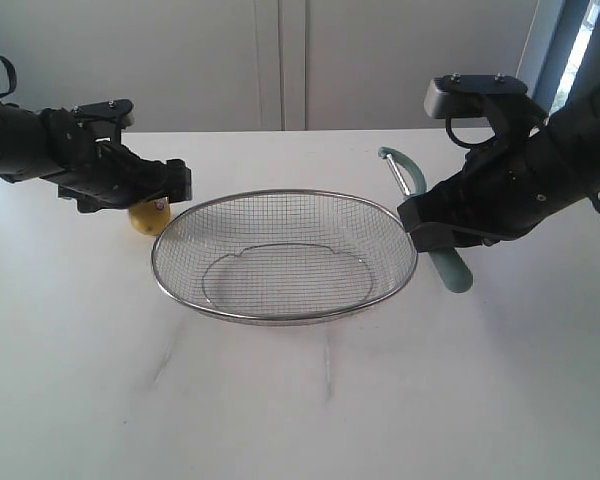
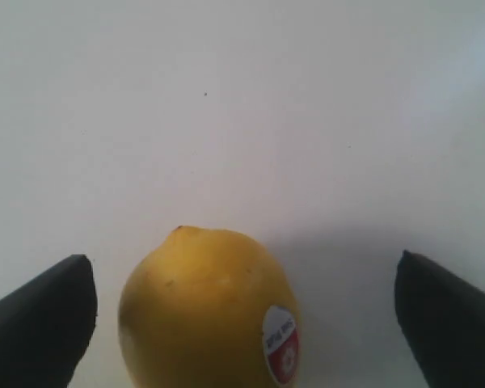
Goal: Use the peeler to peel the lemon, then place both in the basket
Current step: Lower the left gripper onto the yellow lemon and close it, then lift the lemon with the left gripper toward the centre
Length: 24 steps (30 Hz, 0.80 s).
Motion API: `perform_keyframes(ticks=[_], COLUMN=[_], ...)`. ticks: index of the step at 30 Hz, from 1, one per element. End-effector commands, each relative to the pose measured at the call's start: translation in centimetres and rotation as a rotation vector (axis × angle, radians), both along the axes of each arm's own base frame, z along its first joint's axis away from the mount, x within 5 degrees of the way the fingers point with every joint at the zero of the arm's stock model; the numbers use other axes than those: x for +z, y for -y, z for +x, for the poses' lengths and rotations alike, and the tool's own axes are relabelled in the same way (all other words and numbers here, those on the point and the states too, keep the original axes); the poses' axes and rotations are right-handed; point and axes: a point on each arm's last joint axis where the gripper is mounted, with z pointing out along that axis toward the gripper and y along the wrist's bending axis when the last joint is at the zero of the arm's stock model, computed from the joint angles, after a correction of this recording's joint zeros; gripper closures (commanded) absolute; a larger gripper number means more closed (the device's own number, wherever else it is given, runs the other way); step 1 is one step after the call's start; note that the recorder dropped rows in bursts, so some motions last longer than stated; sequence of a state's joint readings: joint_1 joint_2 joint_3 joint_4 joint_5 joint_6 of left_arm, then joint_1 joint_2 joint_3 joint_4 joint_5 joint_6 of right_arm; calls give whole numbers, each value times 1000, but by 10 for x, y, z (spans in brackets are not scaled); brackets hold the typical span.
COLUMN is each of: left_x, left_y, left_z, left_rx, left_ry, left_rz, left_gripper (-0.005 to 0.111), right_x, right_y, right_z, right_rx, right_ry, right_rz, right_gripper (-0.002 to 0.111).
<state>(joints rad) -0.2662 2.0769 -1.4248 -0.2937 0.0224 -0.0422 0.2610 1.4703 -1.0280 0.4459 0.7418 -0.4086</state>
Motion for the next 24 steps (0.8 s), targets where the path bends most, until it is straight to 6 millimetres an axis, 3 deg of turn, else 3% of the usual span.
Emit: perform_keyframes(ticks=[1,24], left_x=[-2,-24], left_y=[1,2], left_z=[-1,1], left_rx=[0,3], left_ry=[-25,-66], left_rz=[-10,3], left_gripper=[2,2], right_x=[3,3], right_y=[0,0], right_z=[2,2], right_rx=[-4,-4], right_ry=[18,16], right_rz=[7,9], right_gripper=[108,108])
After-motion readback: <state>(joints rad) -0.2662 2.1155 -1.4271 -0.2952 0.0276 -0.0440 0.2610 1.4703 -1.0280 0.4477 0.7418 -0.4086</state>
